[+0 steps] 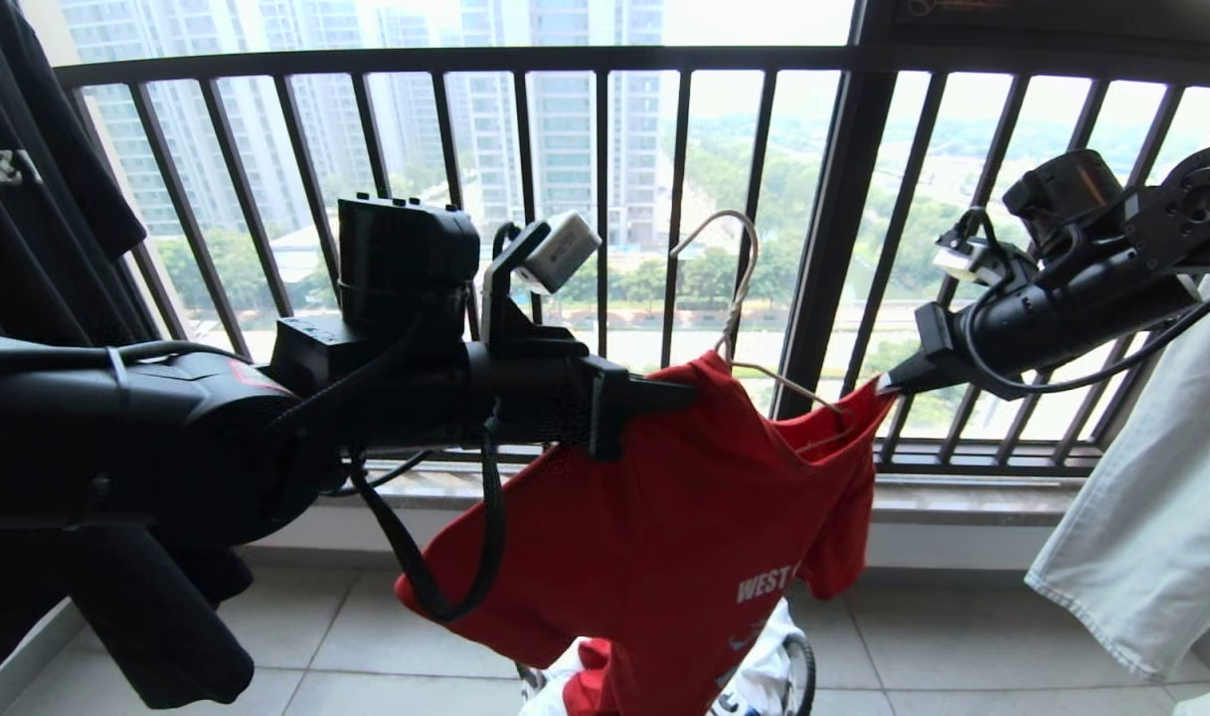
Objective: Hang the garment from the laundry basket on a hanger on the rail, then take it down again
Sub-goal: Hang the clothes on the clothes rack
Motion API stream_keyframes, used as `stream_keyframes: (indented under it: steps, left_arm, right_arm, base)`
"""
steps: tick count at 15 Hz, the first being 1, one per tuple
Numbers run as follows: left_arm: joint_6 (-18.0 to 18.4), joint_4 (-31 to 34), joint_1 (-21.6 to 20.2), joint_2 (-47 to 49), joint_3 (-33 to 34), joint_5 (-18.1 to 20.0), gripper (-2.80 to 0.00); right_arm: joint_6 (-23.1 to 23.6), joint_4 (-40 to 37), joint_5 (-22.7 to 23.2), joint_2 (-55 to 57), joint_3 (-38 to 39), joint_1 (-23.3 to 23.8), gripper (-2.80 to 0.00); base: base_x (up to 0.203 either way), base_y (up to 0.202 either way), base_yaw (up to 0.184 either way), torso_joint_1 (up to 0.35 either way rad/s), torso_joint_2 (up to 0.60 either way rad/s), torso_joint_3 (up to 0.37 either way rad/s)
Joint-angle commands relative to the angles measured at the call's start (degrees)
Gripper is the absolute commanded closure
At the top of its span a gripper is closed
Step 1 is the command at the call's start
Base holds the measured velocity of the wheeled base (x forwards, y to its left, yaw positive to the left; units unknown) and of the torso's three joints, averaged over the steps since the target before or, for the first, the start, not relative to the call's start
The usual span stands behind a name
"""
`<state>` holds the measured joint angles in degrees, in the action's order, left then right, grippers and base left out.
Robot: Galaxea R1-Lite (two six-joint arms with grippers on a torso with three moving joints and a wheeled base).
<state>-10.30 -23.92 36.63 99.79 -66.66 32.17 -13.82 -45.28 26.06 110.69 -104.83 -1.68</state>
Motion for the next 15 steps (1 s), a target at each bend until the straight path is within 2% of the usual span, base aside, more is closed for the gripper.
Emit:
stream_keyframes:
  steps: [1, 6, 8, 11, 15]
  left_arm:
    - [-1.5, -1.3, -0.1, 3.9, -0.8, 0.2, 0.00]
    - [-1.9, -1.4, -0.1, 7.3, -1.6, 0.2, 0.00]
    - [-1.9, -2.4, -0.6, 8.0, -2.0, 0.2, 0.00]
    - [-2.5, -5.8, -0.8, 7.8, -1.1, 0.2, 0.00]
    - [-5.5, -15.8, -0.9, 9.0, 1.7, 0.2, 0.00]
  right_arm:
    - [-2.4, 1.5, 0.7, -1.4, 0.1, -0.2, 0.00]
    - [-4.6, 6.4, 0.9, -2.6, 0.4, -0.9, 0.00]
    - [-5.8, 6.9, 0.9, -4.6, 0.3, -3.5, 0.00]
    - [-5.9, 6.5, -0.1, -5.3, -3.8, -6.2, 0.00]
    - [-5.8, 7.2, -3.3, -6.6, -6.6, -11.7, 0.00]
  base:
    - [0.000, 0.000, 0.000, 0.000, 0.00, 0.000]
    - [0.000, 0.000, 0.000, 0.000, 0.00, 0.000]
    - [0.000, 0.000, 0.000, 0.000, 0.00, 0.000]
    - [0.000, 0.000, 0.000, 0.000, 0.00, 0.000]
    - [0.000, 0.000, 0.000, 0.000, 0.00, 0.000]
